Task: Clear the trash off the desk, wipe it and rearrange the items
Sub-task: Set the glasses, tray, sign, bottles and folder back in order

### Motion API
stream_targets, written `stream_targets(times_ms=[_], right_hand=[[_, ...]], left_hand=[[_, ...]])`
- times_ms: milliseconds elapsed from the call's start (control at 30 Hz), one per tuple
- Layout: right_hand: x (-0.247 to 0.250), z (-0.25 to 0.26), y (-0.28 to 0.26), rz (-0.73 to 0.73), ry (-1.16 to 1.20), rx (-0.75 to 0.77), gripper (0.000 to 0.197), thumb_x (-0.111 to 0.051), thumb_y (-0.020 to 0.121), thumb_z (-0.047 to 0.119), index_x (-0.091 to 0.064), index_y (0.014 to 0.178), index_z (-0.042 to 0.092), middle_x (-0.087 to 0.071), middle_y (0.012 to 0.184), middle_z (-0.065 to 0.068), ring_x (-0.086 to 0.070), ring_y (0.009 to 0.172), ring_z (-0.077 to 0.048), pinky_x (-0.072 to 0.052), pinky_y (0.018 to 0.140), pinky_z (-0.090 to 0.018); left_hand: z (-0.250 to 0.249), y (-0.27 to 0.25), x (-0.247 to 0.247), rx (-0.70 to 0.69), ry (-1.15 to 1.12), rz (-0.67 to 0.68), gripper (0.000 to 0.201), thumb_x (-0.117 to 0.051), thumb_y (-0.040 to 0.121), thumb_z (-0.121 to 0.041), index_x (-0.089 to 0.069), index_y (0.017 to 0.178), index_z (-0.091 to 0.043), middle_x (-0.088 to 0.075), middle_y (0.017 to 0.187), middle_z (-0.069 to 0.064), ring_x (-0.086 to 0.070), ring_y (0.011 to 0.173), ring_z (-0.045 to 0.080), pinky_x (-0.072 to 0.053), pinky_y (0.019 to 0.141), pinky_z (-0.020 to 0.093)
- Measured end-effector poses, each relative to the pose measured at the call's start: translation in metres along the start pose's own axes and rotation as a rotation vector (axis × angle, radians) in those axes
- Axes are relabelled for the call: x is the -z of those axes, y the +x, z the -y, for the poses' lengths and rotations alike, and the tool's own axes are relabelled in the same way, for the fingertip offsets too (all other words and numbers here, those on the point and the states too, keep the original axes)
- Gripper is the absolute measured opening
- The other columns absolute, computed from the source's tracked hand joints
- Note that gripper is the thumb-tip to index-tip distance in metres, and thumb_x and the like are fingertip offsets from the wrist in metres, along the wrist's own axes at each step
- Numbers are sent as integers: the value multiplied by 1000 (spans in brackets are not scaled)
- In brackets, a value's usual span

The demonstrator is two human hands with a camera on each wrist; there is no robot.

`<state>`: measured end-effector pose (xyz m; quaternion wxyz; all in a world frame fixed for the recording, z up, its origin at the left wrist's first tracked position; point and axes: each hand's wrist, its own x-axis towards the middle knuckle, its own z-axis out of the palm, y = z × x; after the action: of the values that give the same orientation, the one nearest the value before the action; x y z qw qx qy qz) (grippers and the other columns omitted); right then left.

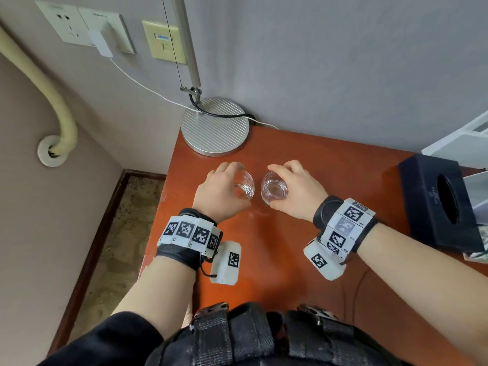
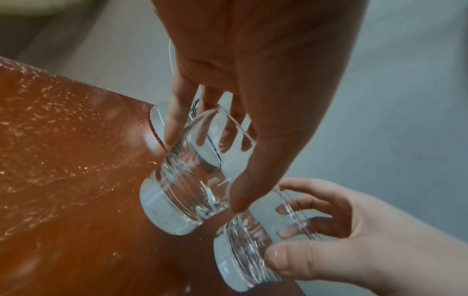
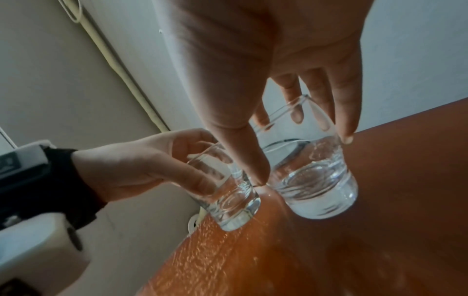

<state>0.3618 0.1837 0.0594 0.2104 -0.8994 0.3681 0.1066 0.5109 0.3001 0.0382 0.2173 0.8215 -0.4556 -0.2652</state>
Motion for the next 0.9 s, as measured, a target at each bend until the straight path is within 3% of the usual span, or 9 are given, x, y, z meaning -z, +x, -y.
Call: stream_targets(times_ms=[367,900], right_hand=[[-20,-10,13,126,-98,43,75,-70,75,40,-31,138,32,-31,133,0,-44,119,-24,-49,86,-39],[-28,-41,-3,120,-23,-7,74,-70,75,35,-32,138,28,-31,132,-2,-43,119,-26,-47,94,-40]], left_hand=[[5,19,-20,-27,35,112,69,-72,65,-32,-42,127,-29,-47,124,-8,-47,114,24,-51,83,42],[-17,18,-47,-79,90,181,69,-69,69,-31,-40,131,-29,-45,127,-9,-44,111,21,-46,75,33]])
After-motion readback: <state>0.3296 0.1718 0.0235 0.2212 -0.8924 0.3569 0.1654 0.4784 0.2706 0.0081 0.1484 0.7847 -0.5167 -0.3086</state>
